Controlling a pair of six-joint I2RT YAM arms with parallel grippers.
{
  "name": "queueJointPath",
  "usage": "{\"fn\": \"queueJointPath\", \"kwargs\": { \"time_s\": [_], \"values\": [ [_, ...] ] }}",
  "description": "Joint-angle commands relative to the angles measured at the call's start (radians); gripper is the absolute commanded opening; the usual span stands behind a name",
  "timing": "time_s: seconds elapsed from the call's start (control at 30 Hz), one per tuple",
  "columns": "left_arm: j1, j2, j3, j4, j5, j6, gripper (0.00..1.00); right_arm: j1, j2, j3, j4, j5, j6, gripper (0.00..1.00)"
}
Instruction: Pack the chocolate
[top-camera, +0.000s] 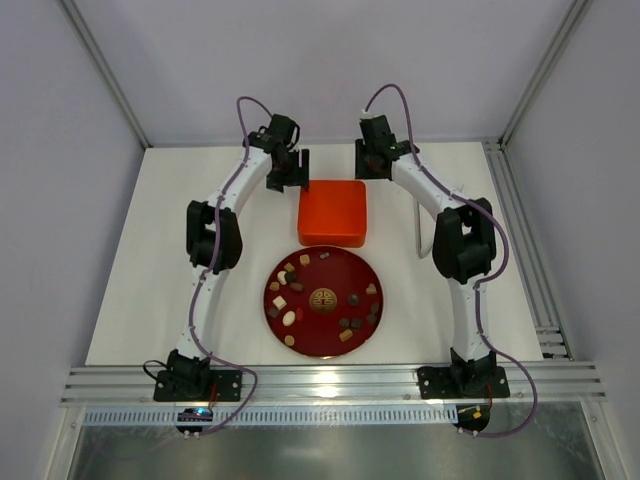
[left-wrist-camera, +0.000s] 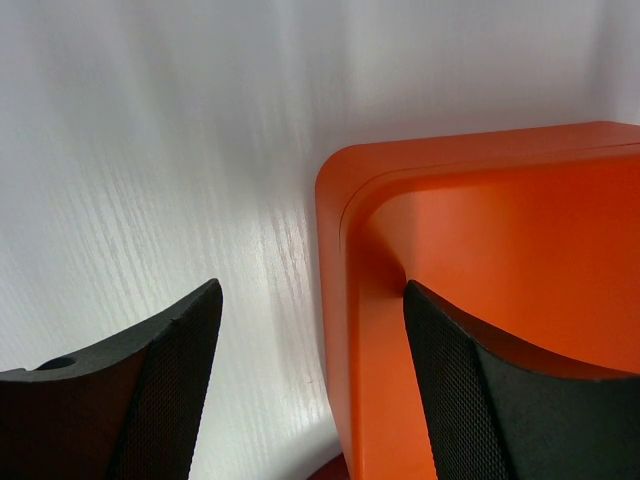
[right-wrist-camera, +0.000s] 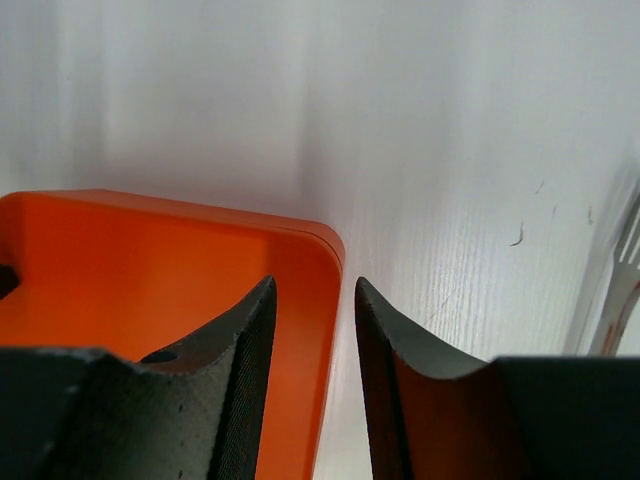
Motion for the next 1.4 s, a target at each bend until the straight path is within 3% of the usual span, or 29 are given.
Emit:
{"fn": "queueJointPath", "kwargs": {
  "time_s": [0.0,0.6,1.13,1.37],
  "values": [
    [0.004,0.013,0.037,-0.029,-0.024,0.011,0.72,0.005,-0.130,0.007,0.067,0.041,-0.014,0.40],
    [0.006,0.008,0.037,-0.057,-0.048,0.014,0.72,0.005,0.044,-0.057,0.028,-0.038,0.035,0.39],
    [0.012,-0.007,0.035,-0.041,-0.048,0.013,0.72,-0.012,0.024,-0.039,0.024,-0.065,0.026,0.40],
    [0.025,-0.032,0.012,0.027,0.018,-0.018,0.72,-0.033,0.045,0.024,0.009,-0.181,0.044,0.40]
  ]
}}
